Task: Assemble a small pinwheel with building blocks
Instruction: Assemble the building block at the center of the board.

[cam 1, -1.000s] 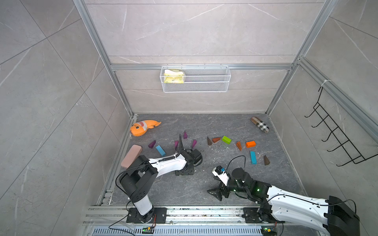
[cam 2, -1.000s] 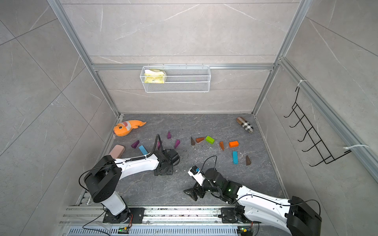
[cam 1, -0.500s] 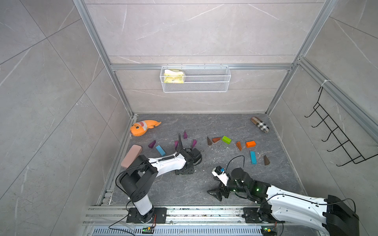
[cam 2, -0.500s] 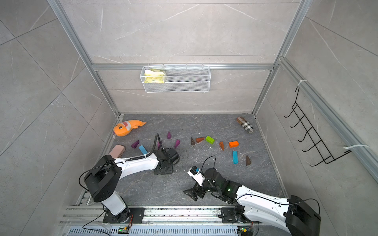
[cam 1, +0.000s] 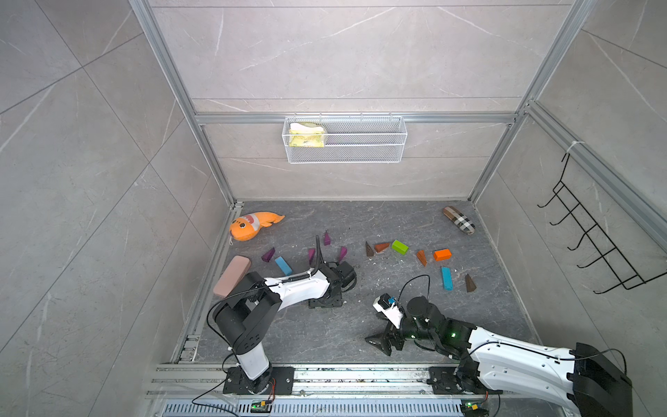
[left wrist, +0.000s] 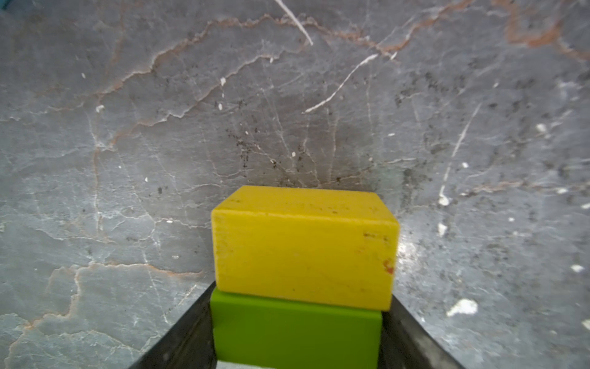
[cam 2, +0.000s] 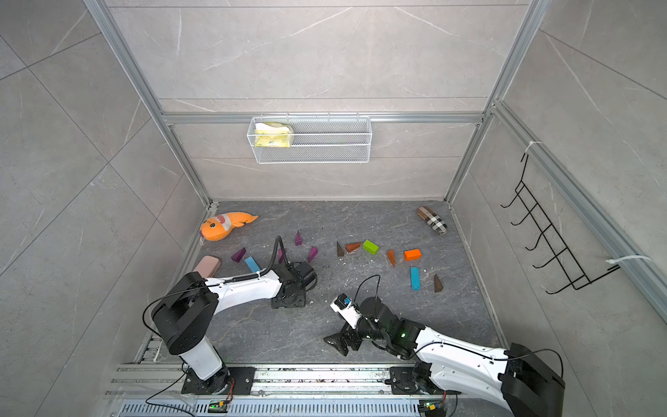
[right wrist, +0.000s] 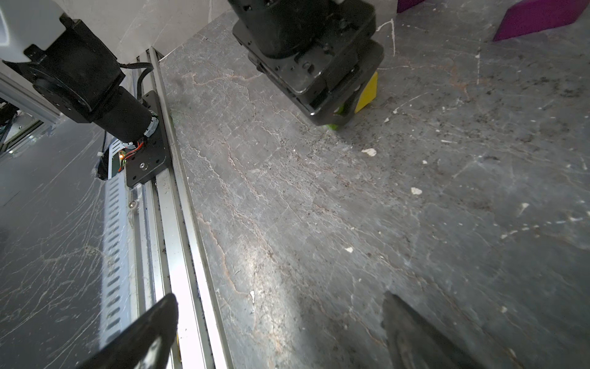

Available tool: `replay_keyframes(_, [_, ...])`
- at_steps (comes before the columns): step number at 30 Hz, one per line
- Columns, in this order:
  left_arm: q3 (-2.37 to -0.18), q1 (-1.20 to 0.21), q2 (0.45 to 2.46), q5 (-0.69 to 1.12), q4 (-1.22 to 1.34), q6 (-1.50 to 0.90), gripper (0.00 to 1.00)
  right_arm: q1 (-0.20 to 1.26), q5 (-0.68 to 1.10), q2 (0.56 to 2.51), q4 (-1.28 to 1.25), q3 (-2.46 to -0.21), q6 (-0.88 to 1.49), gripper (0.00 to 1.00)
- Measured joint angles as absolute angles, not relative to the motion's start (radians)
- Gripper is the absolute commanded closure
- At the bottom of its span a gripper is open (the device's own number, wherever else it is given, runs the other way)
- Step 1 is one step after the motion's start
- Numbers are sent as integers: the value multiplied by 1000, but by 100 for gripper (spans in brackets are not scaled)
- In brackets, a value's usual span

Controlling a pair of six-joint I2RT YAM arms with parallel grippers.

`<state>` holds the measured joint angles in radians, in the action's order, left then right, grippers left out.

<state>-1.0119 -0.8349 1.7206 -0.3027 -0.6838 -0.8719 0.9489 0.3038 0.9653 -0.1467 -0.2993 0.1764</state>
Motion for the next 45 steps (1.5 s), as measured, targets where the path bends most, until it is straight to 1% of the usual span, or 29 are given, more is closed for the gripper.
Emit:
replay_keyframes(8, [-1017, -832, 1723, -311, -685, -862, 24, 949, 311, 984, -155, -301, 176, 0])
replay_keyframes(13, [-1017, -831, 1723, -312, -683, -857, 27, 949, 318, 994, -155, -301, 176, 0])
replay_keyframes(27, [-1017, -830, 1724, -309, -680, -851, 30, 949, 332, 1013, -163, -309, 176, 0])
replay_keyframes(36, [-1031, -830, 1736, -310, -680, -851, 30, 949, 341, 1016, -163, -312, 176, 0])
replay_keyframes(38, [-1031, -830, 1736, -310, -680, -851, 29, 949, 341, 1016, -163, -312, 176, 0])
replay_keyframes(42, [-1032, -830, 1736, -313, -683, -853, 24, 949, 342, 1020, -163, -312, 176, 0])
replay_keyframes(45, [-1034, -830, 1736, -316, -690, -855, 22, 949, 342, 1021, -164, -312, 176, 0])
